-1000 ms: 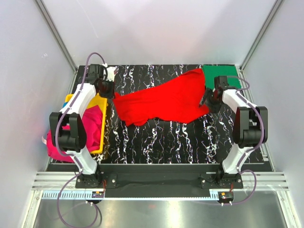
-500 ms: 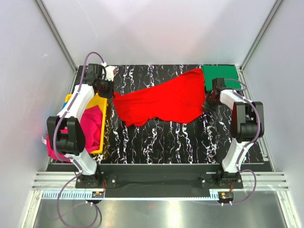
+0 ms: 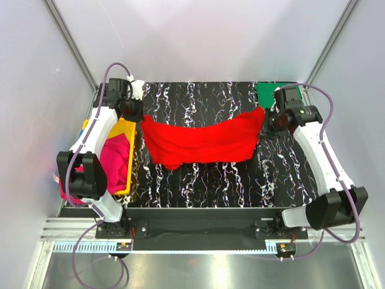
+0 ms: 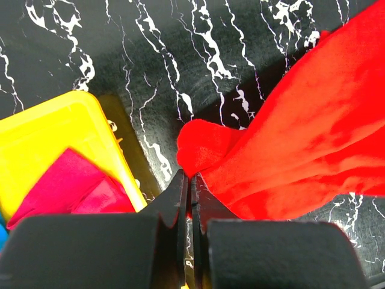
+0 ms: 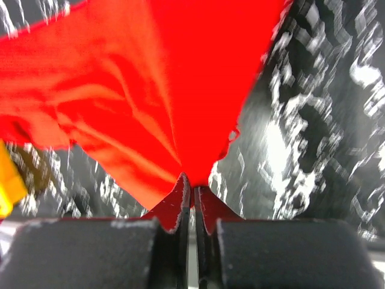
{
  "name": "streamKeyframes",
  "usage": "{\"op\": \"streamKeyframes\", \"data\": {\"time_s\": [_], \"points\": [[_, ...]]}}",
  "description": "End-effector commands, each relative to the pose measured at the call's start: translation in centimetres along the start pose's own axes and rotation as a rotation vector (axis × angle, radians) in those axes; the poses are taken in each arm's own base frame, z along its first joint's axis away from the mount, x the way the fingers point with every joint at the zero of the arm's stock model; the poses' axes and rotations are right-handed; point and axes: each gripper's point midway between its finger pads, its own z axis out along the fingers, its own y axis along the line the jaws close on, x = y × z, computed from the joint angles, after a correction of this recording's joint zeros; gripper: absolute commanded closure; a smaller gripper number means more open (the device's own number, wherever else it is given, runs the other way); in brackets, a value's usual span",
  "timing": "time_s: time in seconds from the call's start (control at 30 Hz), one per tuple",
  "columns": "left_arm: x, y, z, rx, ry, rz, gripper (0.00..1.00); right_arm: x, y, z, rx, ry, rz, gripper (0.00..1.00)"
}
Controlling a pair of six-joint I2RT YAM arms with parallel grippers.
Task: Fold and stack the t-shirts
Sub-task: Flatten the tshirt out
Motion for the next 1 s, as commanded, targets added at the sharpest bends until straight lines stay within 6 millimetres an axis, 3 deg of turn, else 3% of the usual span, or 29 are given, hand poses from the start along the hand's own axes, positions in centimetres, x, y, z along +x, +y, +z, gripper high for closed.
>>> {"op": "streamKeyframes", "data": {"time_s": [0.0,0.13,0.17,0.23,0.3,0.33,0.43,0.5,0.63,0.77,0.83,0.97], "points": [[-2.6,0.2,-1.7,-0.014,-0.080,0.031,1.00,1.8,0.7,1.2,-0.027,0.150,0.019,0.94],[-2.3,0.6,-1.0,-0.025,-0.053,0.025,1.00,-0.7,4.0,5.5,-0.073,0.165,-0.048,0.88],[-2.3,0.7,-0.9,-0.030,-0.050,0.029,1.00,-1.7,5.1,7.9,-0.096,0.176,-0.058,0.86],[-2.2,1.0,-0.5,-0.036,-0.038,0.026,1.00,-2.3,6.3,10.2,-0.137,0.209,-0.060,0.70],[-2.4,1.1,-0.3,-0.039,-0.036,0.026,1.00,-3.3,7.5,13.2,-0.151,0.235,-0.068,0.65],[-2.4,1.1,-0.1,-0.038,-0.030,0.025,1.00,-4.2,8.2,14.7,-0.158,0.235,-0.070,0.51],[-2.5,1.3,0.0,-0.044,-0.029,0.023,1.00,-4.7,10.0,15.6,-0.193,0.234,-0.108,0.40],[-2.6,1.3,0.0,-0.046,-0.031,0.025,1.00,-5.4,10.7,14.9,-0.232,0.203,-0.115,0.34],[-2.5,1.3,0.1,-0.046,-0.029,0.028,1.00,-5.4,6.8,13.7,-0.085,0.110,-0.138,0.31],[-2.2,1.2,0.3,-0.041,-0.027,0.023,1.00,-1.9,2.8,13.4,-0.086,0.129,-0.033,0.57],[-2.2,1.2,0.2,-0.038,-0.032,0.022,1.00,-0.8,1.0,14.1,-0.079,0.136,0.006,0.57],[-1.8,1.0,0.2,-0.031,-0.025,0.019,1.00,-2.0,0.6,16.1,-0.095,0.141,-0.018,0.56]]}}
